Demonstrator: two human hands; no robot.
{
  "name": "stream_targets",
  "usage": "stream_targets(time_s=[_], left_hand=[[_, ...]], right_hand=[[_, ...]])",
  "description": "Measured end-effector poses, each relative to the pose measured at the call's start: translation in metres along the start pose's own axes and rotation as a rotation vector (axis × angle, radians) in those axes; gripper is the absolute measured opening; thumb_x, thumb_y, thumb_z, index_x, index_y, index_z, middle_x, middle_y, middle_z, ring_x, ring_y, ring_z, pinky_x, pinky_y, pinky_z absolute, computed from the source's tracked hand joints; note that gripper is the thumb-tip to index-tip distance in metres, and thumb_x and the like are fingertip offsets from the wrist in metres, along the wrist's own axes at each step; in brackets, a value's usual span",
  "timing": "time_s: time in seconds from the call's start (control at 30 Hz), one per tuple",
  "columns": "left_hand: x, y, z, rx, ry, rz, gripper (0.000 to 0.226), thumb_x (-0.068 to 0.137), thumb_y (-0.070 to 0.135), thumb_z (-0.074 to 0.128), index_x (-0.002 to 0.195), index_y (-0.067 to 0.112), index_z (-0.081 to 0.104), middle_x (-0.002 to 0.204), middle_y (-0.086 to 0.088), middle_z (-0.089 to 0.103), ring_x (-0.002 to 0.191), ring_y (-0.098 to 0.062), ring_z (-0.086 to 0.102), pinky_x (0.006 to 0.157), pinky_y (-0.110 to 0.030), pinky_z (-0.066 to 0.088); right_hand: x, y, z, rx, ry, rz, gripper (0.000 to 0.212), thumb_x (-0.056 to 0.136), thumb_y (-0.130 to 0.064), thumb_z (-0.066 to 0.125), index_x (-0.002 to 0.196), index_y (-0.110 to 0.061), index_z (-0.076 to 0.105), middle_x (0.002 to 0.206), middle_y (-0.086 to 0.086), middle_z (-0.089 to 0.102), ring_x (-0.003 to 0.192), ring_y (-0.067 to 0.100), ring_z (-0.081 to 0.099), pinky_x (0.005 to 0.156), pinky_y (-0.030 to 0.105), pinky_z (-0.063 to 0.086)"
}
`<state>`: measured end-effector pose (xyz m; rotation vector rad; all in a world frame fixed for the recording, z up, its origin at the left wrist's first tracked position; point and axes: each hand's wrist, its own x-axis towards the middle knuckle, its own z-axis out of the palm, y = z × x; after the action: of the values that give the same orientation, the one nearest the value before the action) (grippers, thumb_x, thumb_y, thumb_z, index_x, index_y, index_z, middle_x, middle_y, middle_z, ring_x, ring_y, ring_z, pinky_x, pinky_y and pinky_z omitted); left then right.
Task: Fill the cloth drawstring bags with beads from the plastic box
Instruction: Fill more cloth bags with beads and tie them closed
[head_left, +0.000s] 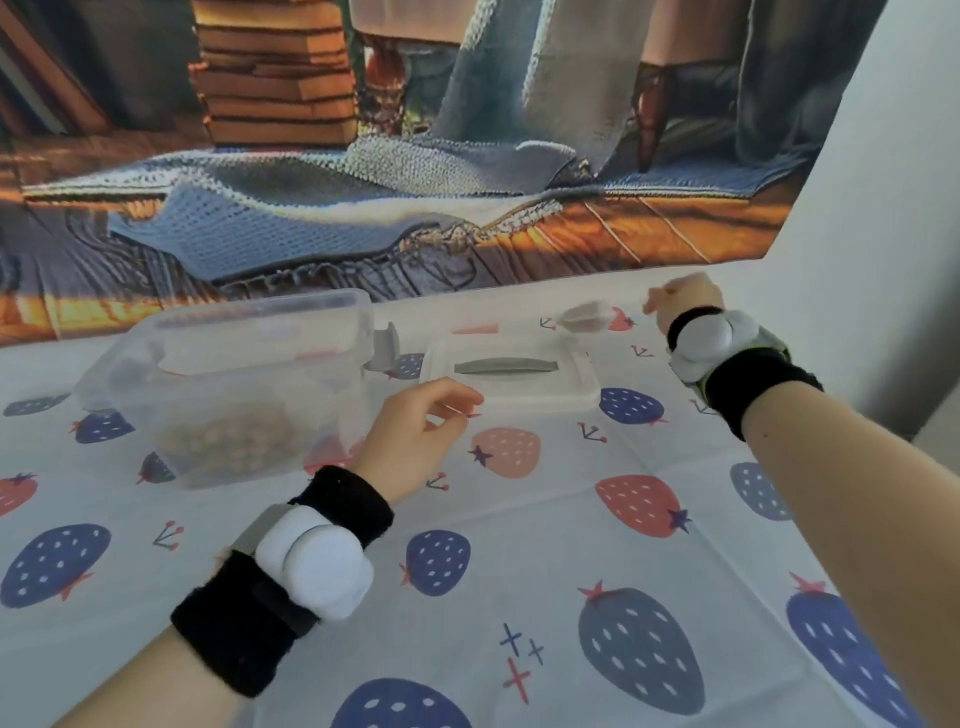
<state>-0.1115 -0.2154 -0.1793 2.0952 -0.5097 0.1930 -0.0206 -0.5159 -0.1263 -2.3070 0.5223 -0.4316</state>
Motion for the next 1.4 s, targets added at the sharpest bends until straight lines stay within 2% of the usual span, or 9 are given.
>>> stream_targets(time_s=[0.23,0.3,0.37,0.43,0.57,0.8,1.0,1.2,1.4], left_hand=[[-0.009,0.006,-0.012,0.042,-0.026,0.027,0.026,0.090,0.001,0.054,0.097,0.022,0.067,0.094,0.017,0.067,0.089,0.006,0.058,0.073,-0.004,0.041],[-0.012,0.010,-0.015,0.039,-0.013,0.050,0.026,0.090,0.000,0.054,0.095,0.021,0.067,0.092,0.016,0.068,0.086,0.005,0.059,0.071,-0.005,0.041],[-0.014,0.015,-0.019,0.022,0.019,0.075,0.026,0.089,-0.001,0.053,0.093,0.019,0.069,0.090,0.011,0.069,0.077,0.005,0.059,0.061,-0.006,0.040],[-0.015,0.018,-0.029,-0.009,0.072,0.110,0.028,0.089,-0.003,0.051,0.092,0.018,0.070,0.087,0.007,0.070,0.069,0.005,0.059,0.057,-0.006,0.041],[-0.017,0.017,-0.058,-0.028,0.275,0.185,0.035,0.085,-0.010,0.050,0.095,0.018,0.068,0.086,0.006,0.070,0.085,-0.004,0.064,0.081,-0.018,0.047],[-0.024,-0.014,-0.121,0.151,0.514,0.049,0.033,0.085,-0.008,0.049,0.106,0.014,0.064,0.103,0.003,0.066,0.099,-0.001,0.055,0.084,0.002,0.032],[-0.035,-0.031,-0.140,0.188,0.435,-0.023,0.029,0.089,-0.002,0.052,0.108,0.016,0.064,0.104,0.004,0.066,0.103,-0.004,0.056,0.092,-0.023,0.040],[-0.049,-0.032,-0.149,0.205,0.298,0.006,0.023,0.086,0.000,0.061,0.089,0.021,0.069,0.096,0.010,0.069,0.095,-0.005,0.061,0.089,-0.018,0.042],[-0.061,-0.016,-0.152,0.111,0.202,-0.067,0.022,0.086,0.003,0.060,0.078,0.019,0.072,0.075,0.006,0.072,0.073,-0.006,0.068,0.074,-0.014,0.049]], right_hand=[[-0.023,0.073,0.020,-0.238,-0.195,0.236,0.034,0.088,-0.011,0.056,0.117,0.006,0.055,0.115,0.025,0.059,0.085,0.023,0.042,0.074,0.030,0.033],[-0.032,0.066,0.024,-0.256,-0.149,0.249,0.029,0.091,-0.016,0.052,0.109,0.006,0.056,0.095,0.023,0.060,0.083,0.029,0.048,0.072,0.033,0.038],[-0.041,0.053,0.028,-0.277,-0.066,0.230,0.038,0.094,-0.026,0.048,0.119,0.003,0.050,0.108,0.023,0.059,0.097,0.036,0.056,0.081,0.038,0.045],[-0.048,0.037,0.031,-0.283,0.021,0.161,0.045,0.095,-0.032,0.044,0.129,-0.002,0.040,0.125,0.021,0.053,0.112,0.037,0.053,0.089,0.042,0.043],[-0.059,-0.007,0.041,-0.089,0.006,-0.036,0.030,0.093,-0.029,0.045,0.114,-0.007,0.048,0.115,0.018,0.058,0.101,0.035,0.055,0.085,0.040,0.044],[-0.104,-0.104,0.065,0.194,-0.279,-0.321,0.028,0.095,-0.023,0.048,0.087,-0.004,0.067,0.092,0.014,0.063,0.075,0.032,0.053,0.064,0.027,0.035],[-0.132,-0.155,0.090,0.340,-0.411,-0.312,0.031,0.092,-0.035,0.054,0.075,-0.009,0.051,0.065,0.010,0.036,0.056,0.021,0.035,0.056,0.028,0.028],[-0.152,-0.174,0.110,0.160,-0.566,-0.272,0.044,0.088,-0.046,0.056,0.065,-0.011,0.043,0.061,0.007,0.045,0.049,0.018,0.038,0.049,0.025,0.033],[-0.165,-0.166,0.105,0.112,-0.597,-0.311,0.026,0.089,-0.028,0.057,0.081,-0.003,0.061,0.070,0.006,0.058,0.054,0.015,0.050,0.045,0.020,0.038]])
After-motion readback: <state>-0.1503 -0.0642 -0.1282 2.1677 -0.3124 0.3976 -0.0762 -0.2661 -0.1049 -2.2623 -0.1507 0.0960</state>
